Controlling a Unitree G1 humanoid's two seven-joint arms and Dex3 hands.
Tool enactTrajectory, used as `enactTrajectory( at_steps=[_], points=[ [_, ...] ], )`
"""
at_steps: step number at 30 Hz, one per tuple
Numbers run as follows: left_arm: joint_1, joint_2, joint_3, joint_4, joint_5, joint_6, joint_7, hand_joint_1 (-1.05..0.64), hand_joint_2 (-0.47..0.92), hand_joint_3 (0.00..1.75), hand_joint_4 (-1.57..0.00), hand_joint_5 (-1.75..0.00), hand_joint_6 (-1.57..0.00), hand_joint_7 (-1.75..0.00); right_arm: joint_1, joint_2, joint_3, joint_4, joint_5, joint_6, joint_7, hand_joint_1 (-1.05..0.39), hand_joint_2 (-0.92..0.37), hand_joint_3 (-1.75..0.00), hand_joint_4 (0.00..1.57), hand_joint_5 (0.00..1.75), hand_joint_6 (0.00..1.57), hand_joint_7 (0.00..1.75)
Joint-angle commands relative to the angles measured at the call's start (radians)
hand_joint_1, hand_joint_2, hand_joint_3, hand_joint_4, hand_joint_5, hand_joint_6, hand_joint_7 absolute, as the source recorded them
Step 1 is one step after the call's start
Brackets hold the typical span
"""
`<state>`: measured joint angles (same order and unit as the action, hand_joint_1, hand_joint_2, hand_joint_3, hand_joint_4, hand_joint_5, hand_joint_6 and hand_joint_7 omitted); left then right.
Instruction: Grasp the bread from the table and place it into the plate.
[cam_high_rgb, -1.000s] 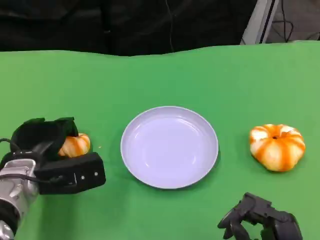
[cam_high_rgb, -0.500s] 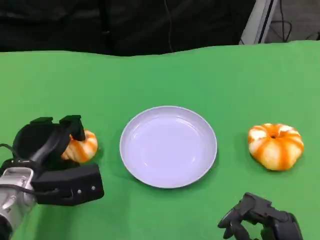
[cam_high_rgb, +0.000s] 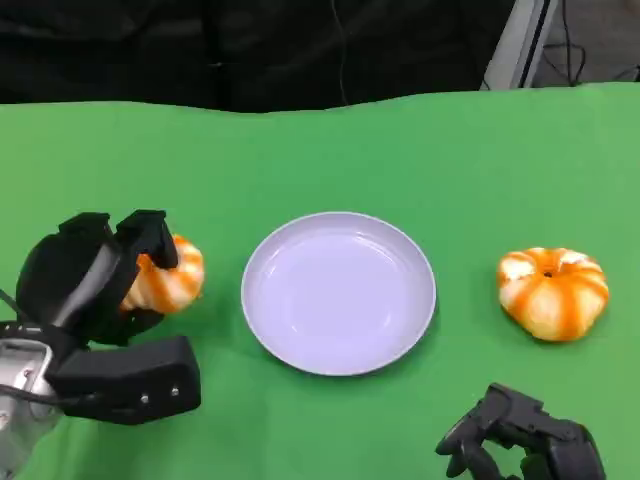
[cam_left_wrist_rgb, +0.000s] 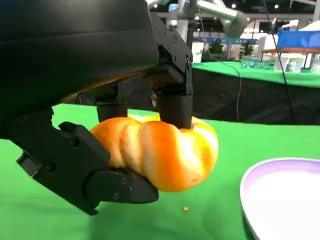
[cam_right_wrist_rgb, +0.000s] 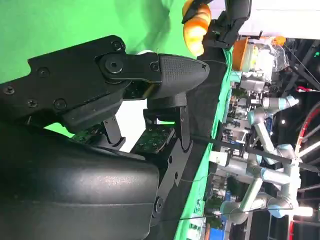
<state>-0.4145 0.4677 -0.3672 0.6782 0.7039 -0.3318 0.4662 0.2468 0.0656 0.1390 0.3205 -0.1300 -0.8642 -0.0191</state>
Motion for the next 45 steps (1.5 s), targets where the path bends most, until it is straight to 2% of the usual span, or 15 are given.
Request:
enactTrajectory(
  at_steps=[1, 2, 3, 4, 8, 18, 20, 22, 38, 41, 45],
  points=[
    [0.009, 0.019, 0.015, -0.018, 0.000, 0.009, -0.018, -0.04, 0.48, 0.87, -0.86, -1.75, -0.66, -1.75, 0.004, -0.010, -0.008, -0.005, 0.015, 0.003, 0.001, -0.69, -0.92, -0.41, 0.83, 1.55, 0.90, 1.19],
    [0.007, -0.007, 0.020, -0.106, -0.019, 0.011, -0.047, -0.04, 0.48, 0.88, -0.86, -1.75, -0.66, -1.75, 0.003, -0.010, -0.009, -0.001, 0.007, -0.004, -0.004, -0.69, -0.92, -0.41, 0.83, 1.55, 0.90, 1.19],
    [-0.001, -0.042, 0.019, -0.179, -0.035, 0.016, -0.072, -0.08, 0.43, 1.07, -0.90, -1.75, -0.69, -1.74, 0.002, -0.010, -0.010, 0.002, 0.001, -0.010, -0.007, -0.69, -0.92, -0.43, 0.83, 1.55, 0.90, 1.19],
    [-0.005, -0.067, 0.019, -0.233, -0.046, 0.022, -0.092, -0.09, 0.41, 1.16, -0.92, -1.75, -0.71, -1.73, 0.001, -0.010, -0.011, 0.004, -0.003, -0.014, -0.010, -0.69, -0.92, -0.44, 0.82, 1.55, 0.90, 1.19],
    [-0.009, -0.123, 0.017, -0.302, -0.041, 0.062, -0.132, -0.12, 0.38, 1.28, -0.94, -1.75, -0.74, -1.71, 0.002, -0.011, -0.012, 0.006, -0.007, -0.014, -0.011, -0.69, -0.92, -0.46, 0.82, 1.55, 0.89, 1.21],
    [-0.001, -0.138, 0.032, -0.322, -0.028, 0.076, -0.153, -0.13, 0.37, 1.31, -0.94, -1.75, -0.74, -1.71, 0.003, -0.011, -0.013, 0.006, -0.008, -0.014, -0.011, -0.69, -0.91, -0.46, 0.83, 1.54, 0.89, 1.21],
    [-0.046, -0.216, -0.014, -0.266, -0.023, 0.075, -0.154, -0.14, 0.37, 1.32, -0.96, -1.75, -0.74, -1.72, 0.009, -0.007, -0.010, -0.004, -0.009, -0.009, -0.012, -0.69, -0.91, -0.46, 0.83, 1.54, 0.89, 1.21],
    [-0.067, -0.251, -0.033, -0.237, -0.019, 0.073, -0.152, -0.15, 0.37, 1.32, -0.97, -1.75, -0.74, -1.74, 0.011, -0.006, -0.009, -0.008, -0.009, -0.006, -0.013, -0.70, -0.91, -0.46, 0.83, 1.54, 0.89, 1.21],
    [-0.075, -0.256, -0.031, -0.219, -0.015, 0.065, -0.145, -0.16, 0.37, 1.32, -0.97, -1.75, -0.74, -1.75, 0.012, -0.006, -0.009, -0.010, -0.009, -0.005, -0.013, -0.70, -0.91, -0.46, 0.83, 1.53, 0.89, 1.20],
    [-0.108, -0.299, -0.069, -0.150, -0.001, 0.074, -0.155, -0.15, 0.38, 1.29, -0.96, -1.75, -0.72, -1.75, 0.011, -0.008, -0.009, -0.006, -0.011, -0.010, -0.013, -0.70, -0.91, -0.46, 0.83, 1.53, 0.89, 1.20],
    [-0.119, -0.305, -0.076, -0.128, 0.000, 0.070, -0.149, -0.15, 0.38, 1.28, -0.96, -1.75, -0.72, -1.75, 0.011, -0.009, -0.009, -0.005, -0.012, -0.010, -0.013, -0.70, -0.91, -0.47, 0.82, 1.53, 0.89, 1.20]
  ],
)
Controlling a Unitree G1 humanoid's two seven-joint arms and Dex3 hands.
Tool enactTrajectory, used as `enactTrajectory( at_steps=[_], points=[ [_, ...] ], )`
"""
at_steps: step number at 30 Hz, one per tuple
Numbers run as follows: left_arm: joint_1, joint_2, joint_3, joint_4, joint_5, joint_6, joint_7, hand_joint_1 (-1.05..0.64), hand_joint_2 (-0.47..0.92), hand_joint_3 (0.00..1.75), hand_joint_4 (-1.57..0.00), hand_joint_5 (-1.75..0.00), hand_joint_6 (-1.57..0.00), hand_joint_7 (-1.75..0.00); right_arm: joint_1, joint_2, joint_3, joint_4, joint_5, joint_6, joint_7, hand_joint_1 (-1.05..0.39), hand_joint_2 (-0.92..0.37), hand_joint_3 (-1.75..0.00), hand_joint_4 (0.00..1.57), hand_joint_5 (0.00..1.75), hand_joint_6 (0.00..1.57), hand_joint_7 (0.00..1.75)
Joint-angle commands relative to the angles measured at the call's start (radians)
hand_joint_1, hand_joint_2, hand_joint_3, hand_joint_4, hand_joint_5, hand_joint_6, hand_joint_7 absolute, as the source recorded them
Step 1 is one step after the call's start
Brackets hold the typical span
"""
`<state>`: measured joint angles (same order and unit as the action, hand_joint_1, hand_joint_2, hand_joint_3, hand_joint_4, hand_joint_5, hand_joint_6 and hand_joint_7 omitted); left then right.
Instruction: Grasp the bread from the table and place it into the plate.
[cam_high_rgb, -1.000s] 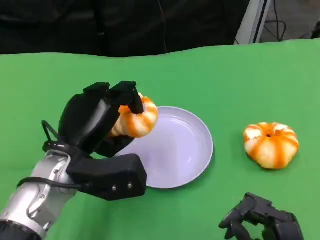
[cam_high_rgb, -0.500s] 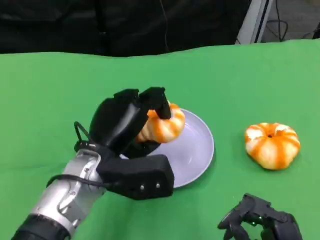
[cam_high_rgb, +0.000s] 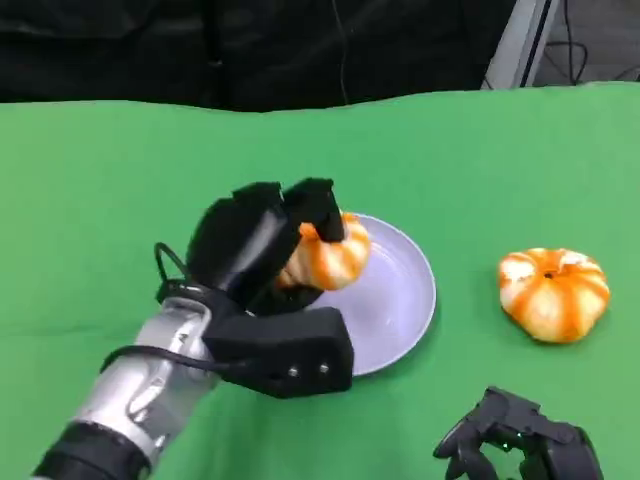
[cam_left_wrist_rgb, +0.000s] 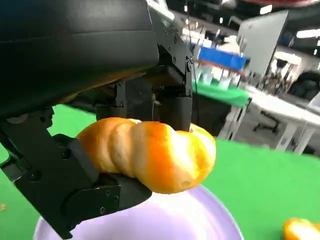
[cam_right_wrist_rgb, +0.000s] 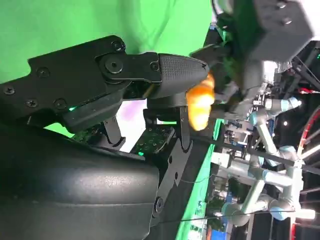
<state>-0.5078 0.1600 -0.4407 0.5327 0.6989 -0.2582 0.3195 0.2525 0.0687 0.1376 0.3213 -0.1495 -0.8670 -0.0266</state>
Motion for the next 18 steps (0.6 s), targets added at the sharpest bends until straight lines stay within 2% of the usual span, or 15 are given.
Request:
enactTrajectory(
  at_steps=[1, 8, 9, 10, 11, 12, 13, 14, 15, 17, 18],
  points=[
    [-0.026, 0.002, -0.002, 0.019, 0.005, -0.004, -0.002, -0.15, 0.38, 1.27, -0.96, -1.75, -0.72, -1.75, 0.006, -0.012, -0.008, -0.006, 0.008, -0.008, -0.005, -0.70, -0.91, -0.46, 0.82, 1.53, 0.89, 1.21],
    [-0.028, 0.002, -0.002, 0.023, 0.005, -0.006, 0.000, -0.15, 0.39, 1.26, -0.96, -1.75, -0.72, -1.75, 0.006, -0.012, -0.008, -0.006, 0.008, -0.008, -0.005, -0.70, -0.91, -0.46, 0.82, 1.54, 0.89, 1.21],
    [-0.067, -0.026, -0.037, 0.113, 0.039, 0.017, 0.010, -0.15, 0.39, 1.26, -0.96, -1.75, -0.72, -1.75, 0.005, -0.010, -0.008, -0.005, 0.004, -0.009, -0.008, -0.70, -0.91, -0.46, 0.82, 1.54, 0.89, 1.21],
    [-0.101, -0.050, -0.068, 0.190, 0.067, 0.049, 0.003, -0.13, 0.43, 1.07, -0.92, -1.75, -0.68, -1.75, 0.004, -0.009, -0.008, -0.004, 0.002, -0.012, -0.009, -0.70, -0.91, -0.46, 0.82, 1.54, 0.89, 1.20],
    [-0.128, -0.067, -0.089, 0.249, 0.086, 0.071, 0.001, -0.16, 0.56, 0.76, -0.80, -1.73, -0.74, -1.35, 0.003, -0.009, -0.007, -0.002, 0.000, -0.015, -0.011, -0.69, -0.92, -0.46, 0.82, 1.54, 0.88, 1.20],
    [-0.146, -0.078, -0.102, 0.288, 0.095, 0.082, 0.003, -0.17, 0.65, 0.58, -0.75, -1.73, -0.79, -1.15, 0.003, -0.009, -0.007, -0.001, -0.001, -0.017, -0.012, -0.69, -0.92, -0.45, 0.82, 1.54, 0.88, 1.20],
    [-0.155, -0.082, -0.108, 0.304, 0.098, 0.098, -0.007, -0.17, 0.69, 0.48, -0.73, -1.73, -0.82, -1.05, 0.003, -0.009, -0.007, -0.003, -0.003, -0.015, -0.012, -0.69, -0.92, -0.45, 0.82, 1.54, 0.88, 1.20],
    [-0.163, -0.085, -0.112, 0.318, 0.100, 0.106, -0.011, -0.21, 0.79, 0.33, -0.70, -1.35, -0.77, -0.65, 0.004, -0.010, -0.007, -0.004, -0.004, -0.014, -0.013, -0.69, -0.92, -0.45, 0.82, 1.54, 0.88, 1.20],
    [-0.169, -0.088, -0.116, 0.327, 0.099, 0.112, -0.013, -0.22, 0.85, 0.22, -0.71, -1.19, -0.81, -0.41, 0.004, -0.010, -0.007, -0.005, -0.005, -0.013, -0.013, -0.69, -0.92, -0.44, 0.82, 1.54, 0.88, 1.20],
    [-0.175, -0.090, -0.120, 0.338, 0.097, 0.115, -0.011, -0.23, 0.91, 0.13, -0.72, -1.05, -0.84, -0.20, 0.004, -0.010, -0.006, -0.006, -0.005, -0.012, -0.014, -0.70, -0.92, -0.44, 0.82, 1.54, 0.88, 1.21],
    [-0.177, -0.090, -0.122, 0.341, 0.096, 0.115, -0.010, -0.23, 0.91, 0.12, -0.72, -1.03, -0.85, -0.17, 0.004, -0.011, -0.006, -0.006, -0.005, -0.012, -0.015, -0.70, -0.92, -0.44, 0.82, 1.54, 0.88, 1.21]
  ],
)
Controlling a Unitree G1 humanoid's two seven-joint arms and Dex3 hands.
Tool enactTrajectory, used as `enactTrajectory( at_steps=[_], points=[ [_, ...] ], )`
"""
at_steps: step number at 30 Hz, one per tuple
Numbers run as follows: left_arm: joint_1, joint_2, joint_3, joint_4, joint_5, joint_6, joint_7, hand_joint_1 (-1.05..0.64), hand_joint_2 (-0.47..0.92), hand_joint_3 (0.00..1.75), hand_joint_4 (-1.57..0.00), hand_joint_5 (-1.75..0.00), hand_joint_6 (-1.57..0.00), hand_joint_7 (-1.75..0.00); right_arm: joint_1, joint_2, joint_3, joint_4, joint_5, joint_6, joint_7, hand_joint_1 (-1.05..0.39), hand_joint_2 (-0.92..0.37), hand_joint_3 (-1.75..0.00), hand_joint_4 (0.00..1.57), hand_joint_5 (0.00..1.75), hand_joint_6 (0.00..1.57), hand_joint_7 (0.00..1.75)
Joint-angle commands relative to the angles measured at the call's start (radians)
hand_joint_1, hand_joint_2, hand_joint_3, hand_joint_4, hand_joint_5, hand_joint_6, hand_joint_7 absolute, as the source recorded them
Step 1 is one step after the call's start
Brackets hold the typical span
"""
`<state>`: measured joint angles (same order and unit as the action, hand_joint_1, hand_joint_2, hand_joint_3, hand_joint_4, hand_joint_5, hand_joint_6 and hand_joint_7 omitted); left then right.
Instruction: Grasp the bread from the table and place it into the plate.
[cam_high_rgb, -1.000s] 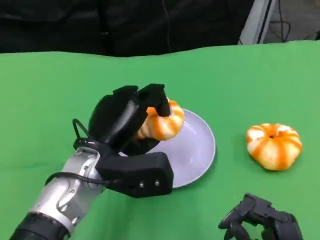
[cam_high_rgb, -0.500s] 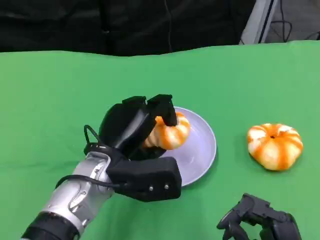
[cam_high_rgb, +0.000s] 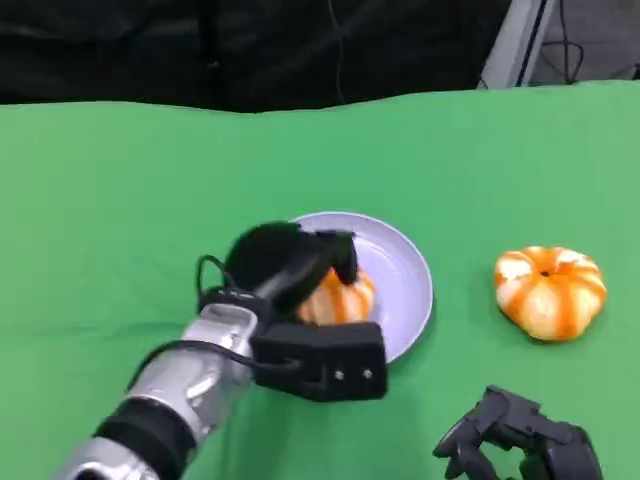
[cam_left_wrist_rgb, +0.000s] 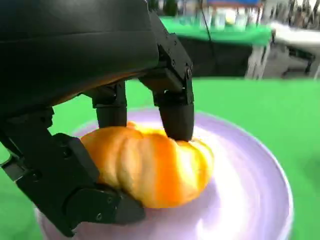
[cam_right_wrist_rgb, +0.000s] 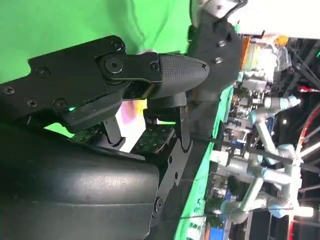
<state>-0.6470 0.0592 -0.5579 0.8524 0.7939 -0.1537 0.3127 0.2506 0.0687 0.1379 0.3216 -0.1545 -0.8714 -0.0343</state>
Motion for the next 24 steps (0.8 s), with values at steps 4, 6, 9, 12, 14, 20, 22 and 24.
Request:
enactTrajectory(
  at_steps=[4, 6, 9, 12, 14, 20, 22, 24],
  points=[
    [-0.041, 0.011, -0.008, 0.027, -0.003, 0.010, 0.000, -0.23, 0.92, 0.11, -0.72, -1.02, -0.86, -0.13, 0.006, -0.011, -0.006, -0.006, 0.000, -0.008, -0.008, -0.70, -0.92, -0.45, 0.82, 1.54, 0.88, 1.21],
    [-0.042, 0.010, -0.009, 0.028, -0.004, 0.010, 0.000, -0.23, 0.92, 0.11, -0.72, -1.01, -0.86, -0.12, 0.006, -0.011, -0.006, -0.006, 0.000, -0.008, -0.008, -0.70, -0.92, -0.45, 0.81, 1.54, 0.88, 1.21],
    [-0.042, 0.010, -0.010, 0.030, -0.004, 0.010, 0.001, -0.23, 0.92, 0.11, -0.72, -1.01, -0.87, -0.11, 0.006, -0.011, -0.006, -0.006, 0.000, -0.008, -0.008, -0.70, -0.92, -0.45, 0.81, 1.55, 0.88, 1.21],
    [-0.043, 0.012, -0.015, 0.026, 0.003, 0.023, -0.006, -0.25, 0.92, 0.12, -0.68, -0.88, -0.82, -0.06, 0.007, -0.012, -0.005, -0.007, 0.001, -0.007, -0.008, -0.70, -0.92, -0.44, 0.81, 1.55, 0.88, 1.21],
    [-0.049, 0.017, -0.036, 0.020, 0.020, 0.062, -0.063, -0.26, 0.92, 0.13, -0.70, -0.74, -0.79, -0.03, 0.006, -0.012, -0.004, -0.006, 0.008, -0.006, -0.004, -0.70, -0.92, -0.44, 0.81, 1.55, 0.88, 1.21],
    [-0.039, 0.059, -0.060, -0.058, 0.018, 0.163, -0.307, -0.98, 0.92, 0.48, -0.01, -0.01, -0.02, 0.00, 0.001, -0.015, -0.007, 0.001, 0.016, -0.009, 0.000, -0.67, -0.92, -0.45, 0.82, 1.54, 0.89, 1.20],
    [-0.034, 0.062, -0.062, -0.075, 0.018, 0.173, -0.320, -0.99, 0.92, 0.49, 0.00, 0.00, -0.01, 0.00, 0.001, -0.015, -0.006, 0.001, 0.016, -0.009, 0.000, -0.67, -0.92, -0.45, 0.82, 1.55, 0.89, 1.20],
    [-0.014, 0.083, -0.047, -0.108, -0.004, 0.155, -0.336, -1.00, 0.92, 0.49, 0.00, 0.00, 0.00, 0.00, -0.001, -0.014, -0.009, 0.005, 0.014, -0.010, -0.004, -0.67, -0.92, -0.45, 0.82, 1.54, 0.89, 1.20]
  ],
)
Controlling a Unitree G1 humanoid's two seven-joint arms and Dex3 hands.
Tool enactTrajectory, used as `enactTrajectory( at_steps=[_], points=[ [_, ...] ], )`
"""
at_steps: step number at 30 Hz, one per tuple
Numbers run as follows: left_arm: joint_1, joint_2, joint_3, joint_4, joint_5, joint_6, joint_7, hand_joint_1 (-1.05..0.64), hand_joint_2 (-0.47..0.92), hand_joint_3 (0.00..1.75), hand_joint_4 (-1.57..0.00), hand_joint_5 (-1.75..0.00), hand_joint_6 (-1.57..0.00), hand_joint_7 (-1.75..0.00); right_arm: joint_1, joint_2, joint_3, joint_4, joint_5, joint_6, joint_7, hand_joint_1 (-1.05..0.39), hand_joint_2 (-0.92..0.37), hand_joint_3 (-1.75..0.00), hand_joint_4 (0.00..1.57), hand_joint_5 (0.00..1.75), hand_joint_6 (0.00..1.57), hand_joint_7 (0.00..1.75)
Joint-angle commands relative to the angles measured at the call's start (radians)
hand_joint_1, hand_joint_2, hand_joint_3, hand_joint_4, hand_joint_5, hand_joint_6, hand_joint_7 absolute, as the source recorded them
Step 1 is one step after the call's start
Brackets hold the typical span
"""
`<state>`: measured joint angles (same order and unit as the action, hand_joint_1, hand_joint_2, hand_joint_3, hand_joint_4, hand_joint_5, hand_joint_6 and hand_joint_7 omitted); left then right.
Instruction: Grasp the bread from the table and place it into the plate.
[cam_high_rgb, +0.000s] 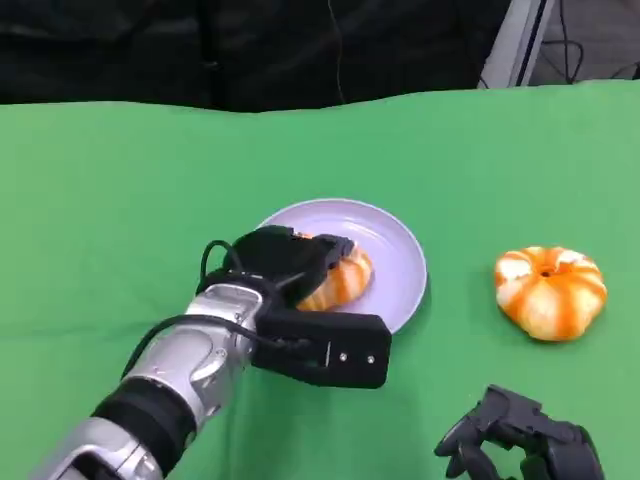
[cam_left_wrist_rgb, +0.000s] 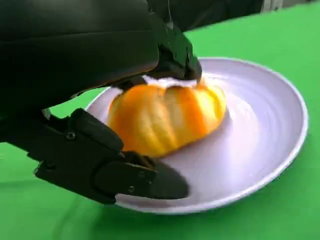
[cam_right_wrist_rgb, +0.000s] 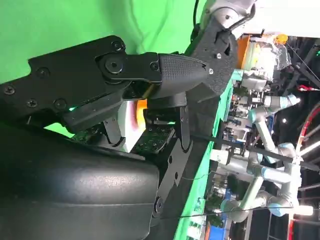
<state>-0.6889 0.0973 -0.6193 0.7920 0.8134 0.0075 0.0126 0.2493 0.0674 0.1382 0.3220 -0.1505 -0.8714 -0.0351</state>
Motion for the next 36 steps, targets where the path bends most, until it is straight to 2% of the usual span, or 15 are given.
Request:
enactTrajectory(
  at_steps=[1, 4, 11, 18, 21, 22, 24, 27, 28, 31, 35, 36],
  points=[
    [0.034, 0.052, 0.019, -0.059, -0.031, -0.010, -0.042, -1.01, 0.92, 0.50, 0.00, 0.00, 0.00, 0.00, 0.000, -0.012, -0.010, 0.005, 0.009, -0.010, -0.004, -0.67, -0.92, -0.45, 0.82, 1.54, 0.89, 1.20],
    [0.041, 0.060, 0.018, -0.075, -0.038, -0.009, -0.049, -1.01, 0.92, 0.50, 0.00, 0.00, 0.00, 0.00, -0.001, -0.011, -0.010, 0.006, 0.009, -0.011, -0.004, -0.67, -0.91, -0.46, 0.82, 1.54, 0.89, 1.20],
    [0.181, 0.188, 0.118, -0.417, -0.154, -0.045, -0.195, -0.98, 0.92, 0.52, -0.01, -0.01, -0.02, -0.01, 0.008, -0.013, -0.006, -0.010, 0.014, 0.005, 0.003, -0.69, -0.92, -0.44, 0.81, 1.55, 0.89, 1.21],
    [0.215, 0.204, 0.142, -0.495, -0.166, -0.030, -0.237, -0.95, 0.92, 0.50, -0.03, -0.02, -0.04, -0.02, 0.006, -0.013, -0.007, -0.008, 0.016, 0.004, 0.004, -0.69, -0.92, -0.45, 0.82, 1.54, 0.89, 1.20],
    [0.395, 0.212, 0.354, -0.702, -0.450, -0.119, -0.241, -0.65, 0.92, 0.33, -0.35, -0.19, -0.29, -0.11, 0.001, -0.013, -0.008, -0.006, 0.015, 0.000, 0.003, -0.69, -0.92, -0.45, 0.82, 1.53, 0.89, 1.20],
    [0.433, 0.207, 0.394, -0.736, -0.510, -0.138, -0.241, -0.54, 0.92, 0.28, -0.47, -0.26, -0.39, -0.14, 0.001, -0.012, -0.008, -0.006, 0.015, 0.000, 0.003, -0.70, -0.92, -0.45, 0.82, 1.53, 0.89, 1.21],
    [0.497, 0.191, 0.446, -0.775, -0.592, -0.164, -0.233, -0.41, 0.92, 0.23, -0.60, -0.34, -0.52, -0.17, 0.000, -0.010, -0.008, -0.004, 0.013, -0.003, 0.001, -0.69, -0.92, -0.45, 0.82, 1.53, 0.89, 1.21],
    [0.522, 0.186, 0.467, -0.795, -0.622, -0.172, -0.239, -0.36, 0.92, 0.21, -0.64, -0.38, -0.57, -0.18, 0.000, -0.010, -0.008, -0.003, 0.012, -0.005, 0.000, -0.69, -0.92, -0.45, 0.82, 1.53, 0.89, 1.21],
    [0.566, 0.169, 0.499, -0.803, -0.659, -0.231, -0.216, -0.32, 0.92, 0.20, -0.68, -0.43, -0.62, -0.21, 0.002, -0.011, -0.008, -0.007, 0.013, -0.001, 0.001, -0.69, -0.92, -0.45, 0.82, 1.53, 0.89, 1.21],
    [0.653, 0.140, 0.564, -0.808, -0.738, -0.374, -0.185, -0.16, 0.92, 0.19, -0.72, -0.90, -0.80, -0.34, 0.005, -0.012, -0.008, -0.011, 0.017, 0.002, 0.004, -0.69, -0.92, -0.45, 0.82, 1.53, 0.88, 1.21],
    [0.696, 0.115, 0.595, -0.812, -0.790, -0.436, -0.187, -0.13, 0.92, 0.20, -0.70, -1.01, -0.82, -0.39, 0.005, -0.013, -0.007, -0.011, 0.020, 0.002, 0.007, -0.69, -0.92, -0.46, 0.82, 1.53, 0.88, 1.21],
    [0.724, 0.100, 0.610, -0.826, -0.822, -0.453, -0.183, -0.07, 0.82, 0.46, -0.73, -1.16, -0.83, -0.63, 0.006, -0.013, -0.006, -0.011, 0.023, 0.003, 0.009, -0.69, -0.92, -0.45, 0.82, 1.54, 0.88, 1.21]
  ],
)
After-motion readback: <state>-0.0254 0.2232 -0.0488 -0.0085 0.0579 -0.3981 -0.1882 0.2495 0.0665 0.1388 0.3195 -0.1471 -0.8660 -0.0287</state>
